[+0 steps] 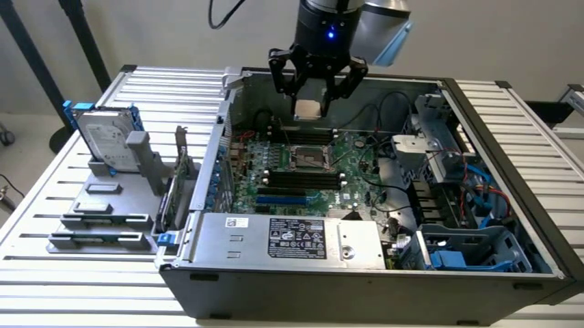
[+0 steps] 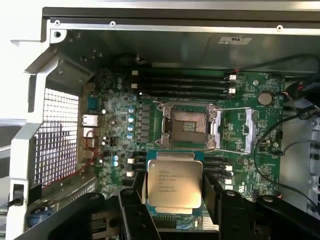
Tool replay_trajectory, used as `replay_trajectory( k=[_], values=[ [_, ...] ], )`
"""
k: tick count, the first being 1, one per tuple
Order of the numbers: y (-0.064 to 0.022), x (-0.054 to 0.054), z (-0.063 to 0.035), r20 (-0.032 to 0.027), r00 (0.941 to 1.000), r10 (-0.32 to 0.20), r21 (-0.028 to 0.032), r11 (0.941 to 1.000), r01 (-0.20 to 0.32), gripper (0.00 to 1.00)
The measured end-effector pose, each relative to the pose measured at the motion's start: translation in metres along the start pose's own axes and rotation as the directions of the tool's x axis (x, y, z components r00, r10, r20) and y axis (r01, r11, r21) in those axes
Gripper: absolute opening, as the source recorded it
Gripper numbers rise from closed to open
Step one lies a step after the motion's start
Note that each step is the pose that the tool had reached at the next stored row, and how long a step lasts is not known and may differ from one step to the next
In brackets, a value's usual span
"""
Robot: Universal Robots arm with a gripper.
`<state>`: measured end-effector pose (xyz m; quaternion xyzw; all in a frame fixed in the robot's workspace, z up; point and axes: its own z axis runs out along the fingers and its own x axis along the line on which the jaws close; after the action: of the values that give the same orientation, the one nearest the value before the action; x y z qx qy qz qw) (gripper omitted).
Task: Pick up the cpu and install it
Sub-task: 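Pick up the cpu and move it towards the insertion slot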
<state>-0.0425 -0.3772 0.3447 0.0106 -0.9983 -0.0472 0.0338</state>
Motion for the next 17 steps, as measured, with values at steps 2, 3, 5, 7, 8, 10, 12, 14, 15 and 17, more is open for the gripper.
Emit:
replay_trajectory(
  k=[2, 3, 5, 7, 8, 10, 12, 14, 15, 17],
  values=[
    [0.0040, -0.004, 0.0038, -0.0002, 1.0000, 0.000, -0.0001, 1.0000, 0.000, 0.55],
    [0.0060, -0.006, 0.0057, -0.0004, 1.0000, 0.000, 0.0000, 1.0000, 0.000, 0.55],
    [0.0104, -0.009, 0.0095, -0.0008, 1.0000, 0.000, 0.0000, 1.0000, 0.000, 0.55],
    [0.0157, -0.011, 0.0137, -0.0011, 1.0000, 0.000, -0.0001, 1.0000, 0.000, 0.55],
    [0.0186, -0.011, 0.0157, -0.0012, 1.0000, 0.000, 0.0000, 1.0000, 0.000, 0.55],
    [0.0245, -0.012, 0.0199, -0.0013, 1.0000, 0.000, 0.0000, 1.0000, 0.000, 0.55],
    [0.0303, -0.013, 0.0240, -0.0013, 1.0000, 0.001, -0.0001, 1.0000, -0.001, 0.55],
    [0.0362, -0.013, 0.0282, -0.0013, 1.0000, 0.001, -0.0001, 1.0000, -0.001, 0.55],
    [0.0389, -0.013, 0.0303, -0.0013, 1.0000, 0.001, 0.0000, 1.0000, -0.001, 0.55],
    [0.0425, -0.014, 0.0343, -0.0012, 1.0000, 0.003, 0.0005, 1.0000, -0.003, 0.55]
  ],
)
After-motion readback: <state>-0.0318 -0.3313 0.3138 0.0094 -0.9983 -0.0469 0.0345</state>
